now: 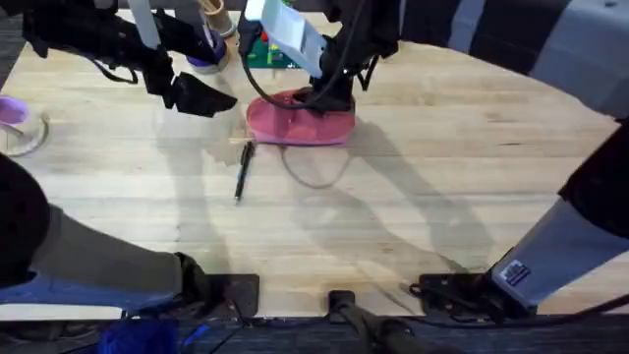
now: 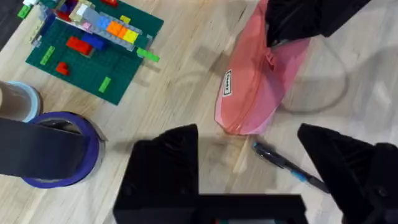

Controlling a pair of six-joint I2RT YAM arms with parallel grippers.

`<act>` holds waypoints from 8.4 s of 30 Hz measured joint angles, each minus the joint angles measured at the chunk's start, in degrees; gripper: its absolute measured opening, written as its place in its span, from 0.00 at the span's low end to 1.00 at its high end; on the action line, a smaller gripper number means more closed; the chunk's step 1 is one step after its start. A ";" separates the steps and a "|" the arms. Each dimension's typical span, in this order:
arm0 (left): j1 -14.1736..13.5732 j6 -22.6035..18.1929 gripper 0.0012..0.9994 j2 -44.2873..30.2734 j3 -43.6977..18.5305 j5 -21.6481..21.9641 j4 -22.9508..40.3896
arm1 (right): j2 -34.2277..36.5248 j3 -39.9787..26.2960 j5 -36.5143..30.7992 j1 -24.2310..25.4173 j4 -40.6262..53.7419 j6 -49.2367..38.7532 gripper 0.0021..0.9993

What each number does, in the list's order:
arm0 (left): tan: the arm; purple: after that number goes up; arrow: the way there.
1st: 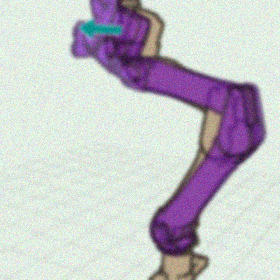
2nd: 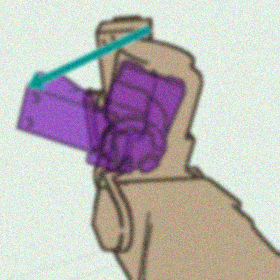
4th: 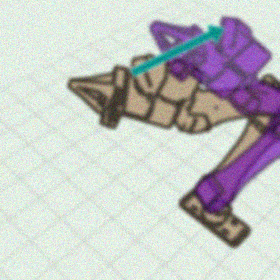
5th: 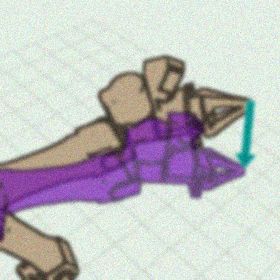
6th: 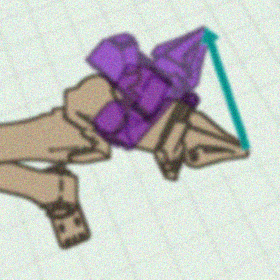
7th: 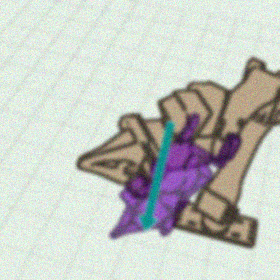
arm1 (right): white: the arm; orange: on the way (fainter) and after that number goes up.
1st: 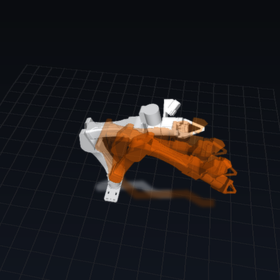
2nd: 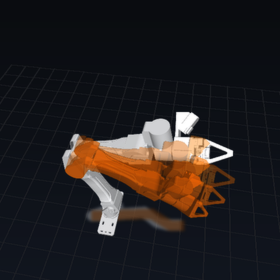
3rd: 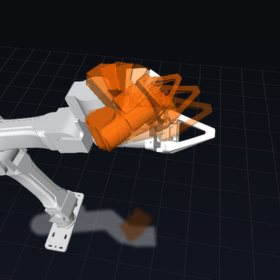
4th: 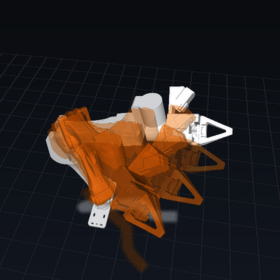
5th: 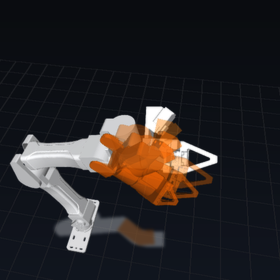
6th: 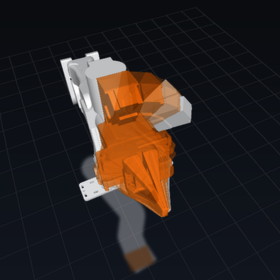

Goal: Unzip the bag, pick up the pens from the table one at a time and place them inside, then zip the bag closed.

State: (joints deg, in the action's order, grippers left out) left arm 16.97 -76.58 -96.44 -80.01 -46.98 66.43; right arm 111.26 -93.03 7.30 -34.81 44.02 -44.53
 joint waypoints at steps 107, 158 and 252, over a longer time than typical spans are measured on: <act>-18.59 72.98 1.00 21.81 28.46 36.35 -12.80 | -26.50 0.00 4.78 13.90 13.22 15.85 1.00; -27.30 80.65 0.05 6.36 26.56 45.79 -12.72 | -26.50 0.00 4.77 13.90 11.72 15.82 1.00; -28.09 -4.48 0.04 -21.96 -16.19 -3.27 0.25 | -35.02 0.00 4.05 15.21 26.37 15.85 1.00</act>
State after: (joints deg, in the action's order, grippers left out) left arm -11.11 -81.06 -118.41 -96.20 -50.25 66.68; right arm 76.24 -93.03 11.35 -19.59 70.39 -28.69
